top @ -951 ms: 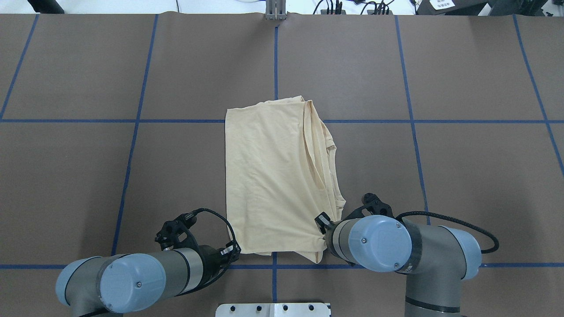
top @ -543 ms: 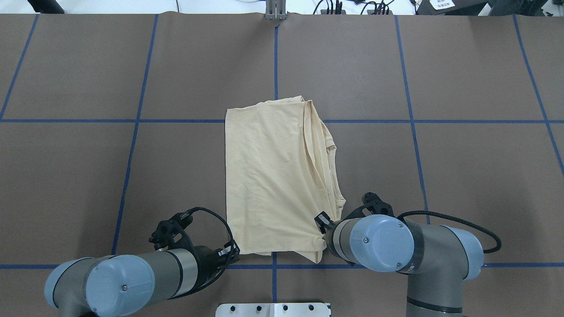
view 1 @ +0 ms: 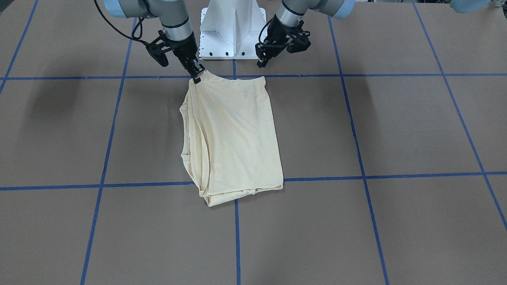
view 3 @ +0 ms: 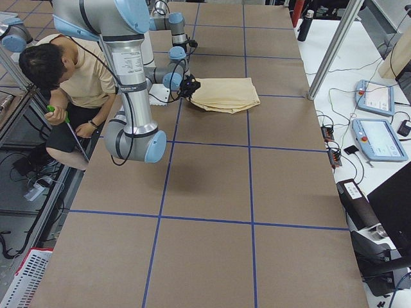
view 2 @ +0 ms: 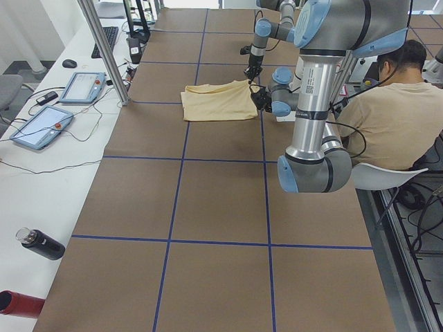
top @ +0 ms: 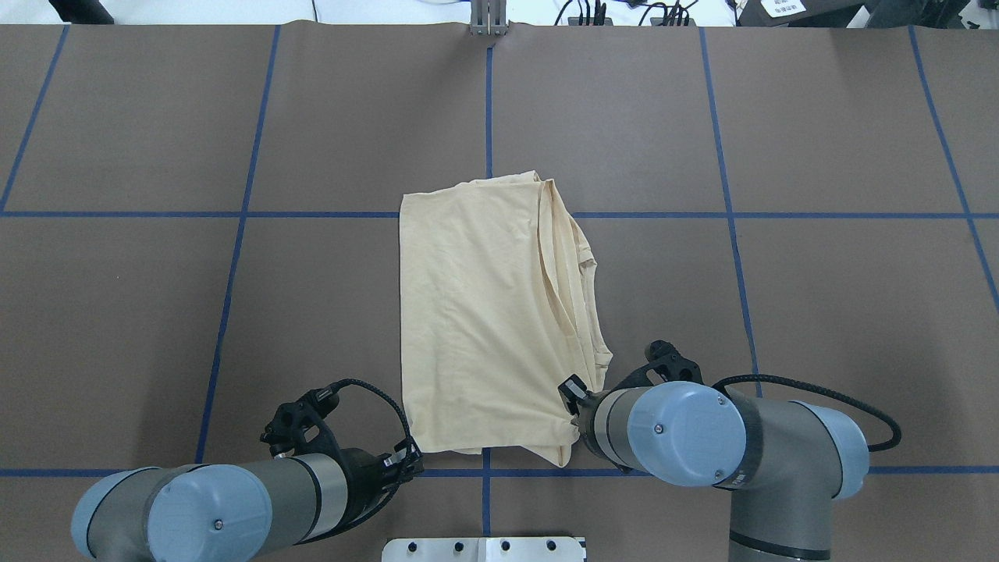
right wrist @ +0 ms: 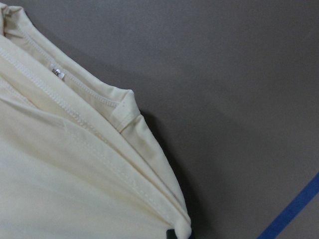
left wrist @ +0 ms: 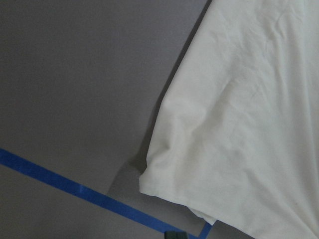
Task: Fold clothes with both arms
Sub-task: 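Grasp the shirt edge nearest the robot with both grippers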
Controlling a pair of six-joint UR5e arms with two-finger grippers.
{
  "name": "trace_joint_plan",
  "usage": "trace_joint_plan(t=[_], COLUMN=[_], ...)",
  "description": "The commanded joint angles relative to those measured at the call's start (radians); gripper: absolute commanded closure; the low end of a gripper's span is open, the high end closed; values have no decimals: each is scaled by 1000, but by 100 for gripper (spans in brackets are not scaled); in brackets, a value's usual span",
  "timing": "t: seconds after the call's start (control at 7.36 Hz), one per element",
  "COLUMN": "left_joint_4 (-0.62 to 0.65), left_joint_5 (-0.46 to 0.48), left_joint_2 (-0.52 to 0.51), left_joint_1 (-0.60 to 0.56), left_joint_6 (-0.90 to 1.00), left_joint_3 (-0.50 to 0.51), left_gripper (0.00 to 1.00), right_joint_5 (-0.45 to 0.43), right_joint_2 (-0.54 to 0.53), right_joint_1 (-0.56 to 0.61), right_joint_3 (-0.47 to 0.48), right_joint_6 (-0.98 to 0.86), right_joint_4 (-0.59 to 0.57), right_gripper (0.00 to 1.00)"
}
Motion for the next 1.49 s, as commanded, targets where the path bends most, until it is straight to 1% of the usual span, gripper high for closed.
trace_joint_plan(t=[0.0,0.41,0.68,1.09,1.22,1.36], left_joint_4=[0,-3,-5,-5,-5,-5], left_joint_5=[23,25,24,25,25,25], left_joint_2=[-4,-7,-32,-44,-44,-44], left_joint_1=[-6,-13,-9,-11,-11,-11], left_joint_6=[22,22,22,22,22,22], left_joint_3=[48,73,97,103,103,102], left_gripper=[65,66,66,66,75,100], right_joint_5=[1,1,1,1,1,1], right_joint_2=[1,1,-1,1,1,1], right_joint_1=[-1,-2,-2,-2,-2,-2], right_joint_3=[-3,-3,-3,-3,-3,-3], right_joint_6=[0,0,0,0,0,0], right_joint_4=[0,-2,-2,-2,-2,-2], right_gripper=[100,100,100,100,100,100])
